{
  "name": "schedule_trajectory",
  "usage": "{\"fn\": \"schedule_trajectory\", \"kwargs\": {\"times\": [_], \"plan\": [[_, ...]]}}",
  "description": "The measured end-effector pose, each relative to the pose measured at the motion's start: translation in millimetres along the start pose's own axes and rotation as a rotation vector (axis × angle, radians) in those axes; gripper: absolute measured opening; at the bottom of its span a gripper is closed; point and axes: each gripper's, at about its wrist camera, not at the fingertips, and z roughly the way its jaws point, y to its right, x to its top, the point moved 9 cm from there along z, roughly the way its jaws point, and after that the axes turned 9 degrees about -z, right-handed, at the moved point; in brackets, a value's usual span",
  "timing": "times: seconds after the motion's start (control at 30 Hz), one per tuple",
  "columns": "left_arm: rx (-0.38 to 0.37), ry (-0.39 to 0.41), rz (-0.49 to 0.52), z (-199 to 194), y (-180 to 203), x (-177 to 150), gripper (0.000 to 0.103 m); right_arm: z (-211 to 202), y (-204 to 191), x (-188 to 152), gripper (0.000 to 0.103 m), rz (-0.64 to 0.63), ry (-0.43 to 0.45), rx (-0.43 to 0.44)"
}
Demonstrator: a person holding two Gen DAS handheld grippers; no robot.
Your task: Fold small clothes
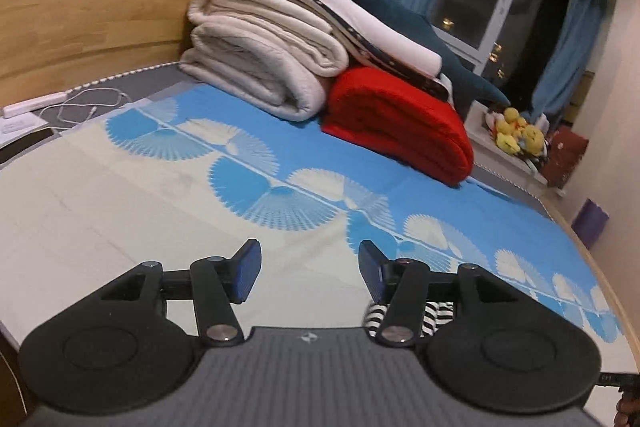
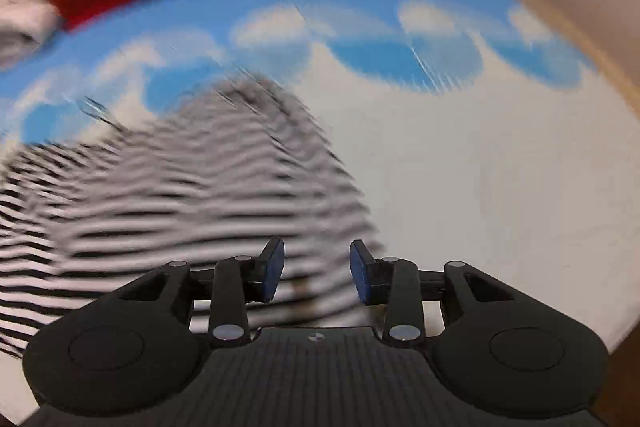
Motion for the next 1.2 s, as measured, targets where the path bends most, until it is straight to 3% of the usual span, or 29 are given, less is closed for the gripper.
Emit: {"fn": "schedule_trajectory", "kwargs": {"times": [0.1,0.13,0.2,0.37,0.53,0.73,0.83,0.97,1.1,1.2], "plan": [[0.006,-0.001,-0.036,-1,-19,7,0.059,-16,-70,-3,0.034,-0.147,0.094,0.063],[0.009,-0.003,-0.048,-3,-25,8,0.059,-22,-98,-7,0.020,-0.192,0.121,0.108],[0.018,-0.004,-0.058,-2,-35,11,0.059,-32,-146,-9,0.010,-0.253,0.158,0.203],[0.036,-0.009,-0.063,-3,-55,14,0.059,-57,-272,-18,0.010,-0.449,0.219,0.414],[0.047,-0.015,-0.109,-3,-75,18,0.059,-56,-357,-31,0.014,-0.608,0.167,0.531],[0.050,-0.022,-0.140,-2,-87,21,0.059,-32,-407,-58,0.030,-0.773,0.087,0.538],[0.050,-0.027,-0.141,-1,-90,21,0.059,-11,-415,-74,0.042,-0.878,0.028,0.480],[0.048,-0.033,-0.146,1,-95,21,0.059,-1,-415,-68,0.042,-0.850,0.048,0.462],[0.051,-0.043,-0.147,2,-98,20,0.060,4,-411,-64,0.015,-0.856,0.065,0.419],[0.050,-0.043,-0.131,1,-97,19,0.061,2,-408,-65,0.007,-0.855,0.072,0.425]]}}
